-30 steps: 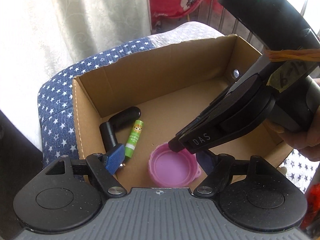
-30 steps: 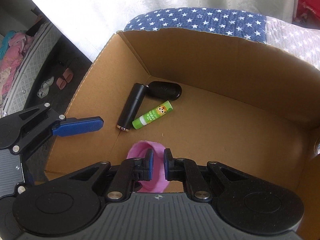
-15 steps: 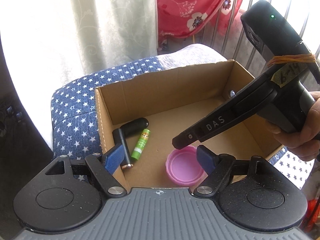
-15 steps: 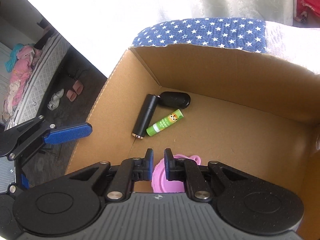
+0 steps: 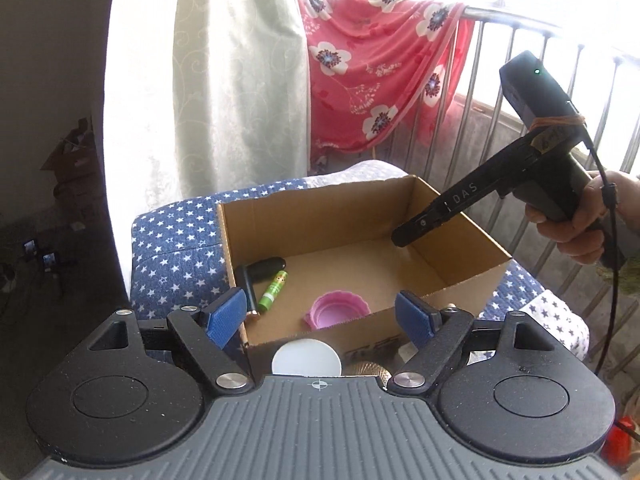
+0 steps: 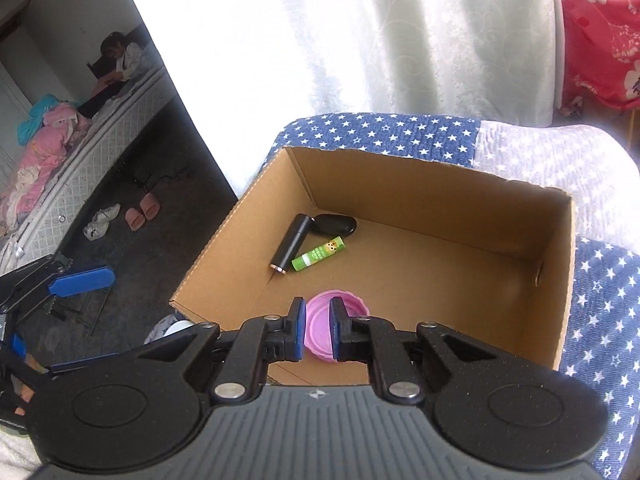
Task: Organize rigid objects
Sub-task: 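Withdraw the right gripper from the box toward the remaining items, then grasp the black tape roll with the right gripper and lift it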
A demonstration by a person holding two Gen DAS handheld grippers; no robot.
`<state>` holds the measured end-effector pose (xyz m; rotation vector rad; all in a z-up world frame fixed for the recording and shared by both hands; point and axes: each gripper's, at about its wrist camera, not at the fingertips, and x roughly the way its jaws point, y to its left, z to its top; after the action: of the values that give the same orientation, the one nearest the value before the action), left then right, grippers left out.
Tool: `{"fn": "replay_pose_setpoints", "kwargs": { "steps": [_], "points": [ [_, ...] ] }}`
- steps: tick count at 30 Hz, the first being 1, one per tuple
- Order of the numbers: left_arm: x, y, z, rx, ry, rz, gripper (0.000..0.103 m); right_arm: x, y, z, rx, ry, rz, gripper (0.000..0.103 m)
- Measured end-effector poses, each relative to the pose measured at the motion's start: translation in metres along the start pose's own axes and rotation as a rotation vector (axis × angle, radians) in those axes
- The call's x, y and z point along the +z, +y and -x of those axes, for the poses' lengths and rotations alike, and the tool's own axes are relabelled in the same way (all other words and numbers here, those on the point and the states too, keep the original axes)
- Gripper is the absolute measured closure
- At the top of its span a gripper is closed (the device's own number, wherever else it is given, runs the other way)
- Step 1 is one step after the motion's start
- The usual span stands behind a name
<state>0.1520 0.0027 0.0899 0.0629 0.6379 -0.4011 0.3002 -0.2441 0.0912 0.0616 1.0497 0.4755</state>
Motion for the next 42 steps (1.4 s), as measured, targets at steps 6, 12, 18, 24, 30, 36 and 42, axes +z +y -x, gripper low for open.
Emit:
{"fn": "replay_pose_setpoints", "kwargs": {
  "steps": [6,12,18,24,30,36,42],
  "points": [
    [-0.062,0.015,0.013,0.074,0.020,0.119,0.021,0.012,-0.011,-0.063,-0.142,0.179,0.041,0.089],
    [-0.110,0.016,0.004,0.147,0.099,0.128,0.021,0.012,-0.023,-0.132,-0.256,0.381,0.052,0.089],
    [-0.129,0.015,0.002,0.124,0.112,0.141,0.021,0.019,0.011,-0.155,-0.175,0.427,0.134,0.089],
    [-0.133,0.009,-0.006,0.101,0.118,0.119,0.021,0.010,0.032,-0.132,-0.111,0.370,0.169,0.089],
    [-0.128,-0.004,-0.008,0.045,0.104,0.086,0.021,-0.006,0.021,-0.050,-0.077,0.179,0.087,0.089],
    [-0.122,-0.020,-0.009,-0.047,0.109,0.050,0.018,-0.055,0.032,0.061,-0.008,-0.086,0.075,0.088],
    [-0.121,-0.043,-0.026,-0.156,0.160,0.004,0.011,-0.133,0.050,0.063,0.032,-0.161,0.052,0.075]
  ]
}}
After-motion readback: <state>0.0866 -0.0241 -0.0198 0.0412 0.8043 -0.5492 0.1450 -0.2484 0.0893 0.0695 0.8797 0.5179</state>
